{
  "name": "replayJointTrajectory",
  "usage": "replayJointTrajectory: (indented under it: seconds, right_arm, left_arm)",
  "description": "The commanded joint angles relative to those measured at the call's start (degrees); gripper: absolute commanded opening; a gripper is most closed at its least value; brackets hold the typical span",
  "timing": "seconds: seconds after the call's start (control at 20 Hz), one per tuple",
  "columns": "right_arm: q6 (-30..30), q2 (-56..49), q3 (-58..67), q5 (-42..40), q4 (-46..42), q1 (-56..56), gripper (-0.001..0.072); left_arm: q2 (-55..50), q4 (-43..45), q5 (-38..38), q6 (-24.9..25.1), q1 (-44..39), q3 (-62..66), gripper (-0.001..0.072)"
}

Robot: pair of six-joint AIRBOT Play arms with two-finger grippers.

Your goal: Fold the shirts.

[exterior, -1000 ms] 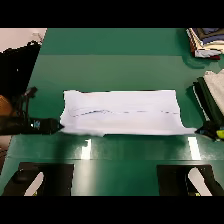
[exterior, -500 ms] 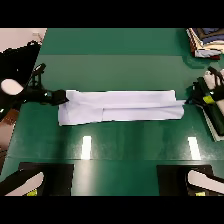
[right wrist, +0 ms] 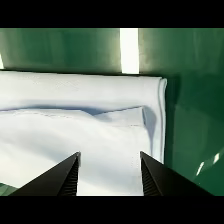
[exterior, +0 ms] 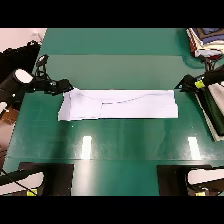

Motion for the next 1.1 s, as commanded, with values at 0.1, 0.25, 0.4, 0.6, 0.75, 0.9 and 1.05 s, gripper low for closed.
replayJointTrajectory:
  seconds: [0.1,0.25,0.4,0.6,0.75,0.9,1.05]
  right_arm:
    - [-4.8,0.6,-6.3,5.1,2.7,-7.2,0.0452]
    - [-8.3,-0.9,-12.2,5.2,3.9,-10.4,0.0502]
    - [-11.3,-4.1,-15.8,4.3,11.3,-10.4,0.0511]
    - [-14.3,-7.1,-17.7,0.9,18.3,-6.4,0.0488]
    - [-18.3,-6.7,-17.7,0.1,19.1,-4.3,0.0074]
    - [-19.0,-2.4,-17.7,0.7,19.1,-4.3,0.0016]
    - [-17.9,5.0,-15.8,1.5,19.1,-3.7,0.0015]
  left_arm:
    - [-0.3,-1.0,-12.9,0.0,-0.1,4.5,0.0379]
    - [-0.3,-3.5,-12.2,0.4,-1.2,4.5,0.0041]
    - [-0.4,-3.5,-8.8,0.4,-5.6,4.5,0.004]
    - [-1.5,-3.5,-3.5,-2.4,-12.3,4.5,0.0031]
    - [-4.3,-3.7,-1.6,-5.7,-17.9,4.6,0.003]
    - [-9.9,-6.7,1.2,-6.1,-23.8,7.8,0.003]
    - [-18.2,-7.9,1.0,-6.1,-29.0,16.3,0.003]
